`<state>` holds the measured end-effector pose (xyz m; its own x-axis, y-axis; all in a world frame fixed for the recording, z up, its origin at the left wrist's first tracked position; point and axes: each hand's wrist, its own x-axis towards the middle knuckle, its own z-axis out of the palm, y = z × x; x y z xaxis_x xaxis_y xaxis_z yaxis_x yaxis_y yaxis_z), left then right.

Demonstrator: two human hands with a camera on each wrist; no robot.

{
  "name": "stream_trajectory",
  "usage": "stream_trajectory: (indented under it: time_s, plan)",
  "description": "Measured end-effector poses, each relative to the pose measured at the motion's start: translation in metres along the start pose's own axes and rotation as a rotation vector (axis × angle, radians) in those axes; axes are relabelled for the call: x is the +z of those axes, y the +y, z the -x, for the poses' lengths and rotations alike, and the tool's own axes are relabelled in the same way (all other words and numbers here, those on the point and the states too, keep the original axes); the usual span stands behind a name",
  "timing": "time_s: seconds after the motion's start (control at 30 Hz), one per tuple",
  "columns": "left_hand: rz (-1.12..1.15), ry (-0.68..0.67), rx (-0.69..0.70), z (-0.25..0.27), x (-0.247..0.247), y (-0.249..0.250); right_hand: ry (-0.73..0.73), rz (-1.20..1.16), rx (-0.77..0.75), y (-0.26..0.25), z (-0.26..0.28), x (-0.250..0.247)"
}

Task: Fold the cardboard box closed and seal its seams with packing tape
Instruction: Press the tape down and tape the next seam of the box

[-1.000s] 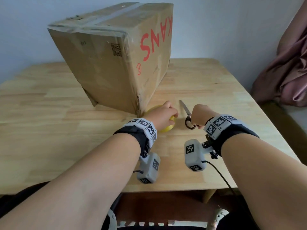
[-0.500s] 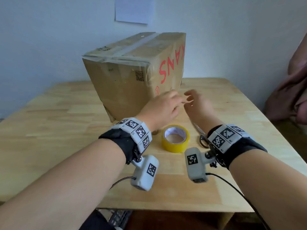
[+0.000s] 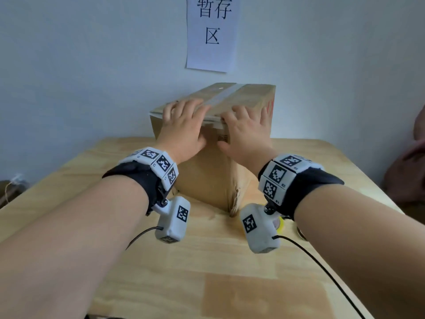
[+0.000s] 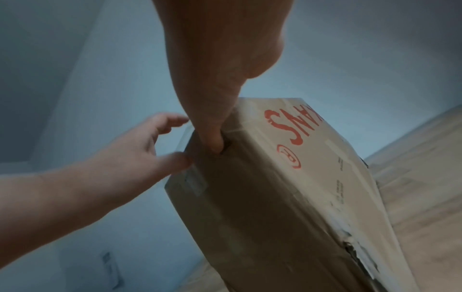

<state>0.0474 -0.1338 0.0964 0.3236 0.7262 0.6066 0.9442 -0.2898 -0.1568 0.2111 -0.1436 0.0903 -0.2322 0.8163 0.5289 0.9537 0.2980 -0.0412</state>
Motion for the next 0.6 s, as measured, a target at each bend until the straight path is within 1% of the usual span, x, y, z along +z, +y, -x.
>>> stream_trajectory:
  time_s: [0.07, 0.17, 0.3, 0.47, 0.53, 0.6]
  plan:
    - [-0.048, -0.080, -0.030, -0.003, 0.005, -0.012, -0.032, -0.069, -0.003, 0.000, -0.006, 0.000]
    - [-0.040, -0.125, -0.055, -0.006, 0.007, -0.025, -0.041, -0.250, -0.037, 0.005, -0.010, -0.002]
    - [-0.021, -0.150, -0.059, -0.007, 0.003, -0.029, -0.059, -0.284, -0.082, 0.017, -0.007, -0.010]
    - [0.028, -0.167, -0.058, -0.015, 0.000, -0.019, -0.072, -0.360, -0.103, 0.040, -0.001, -0.017]
    - [0.041, -0.163, -0.050, -0.018, 0.000, -0.013, -0.056, -0.391, -0.082, 0.048, 0.005, -0.016]
    - [0.051, -0.172, -0.054, -0.019, 0.000, -0.009, 0.003, -0.476, -0.014, 0.052, 0.013, -0.012]
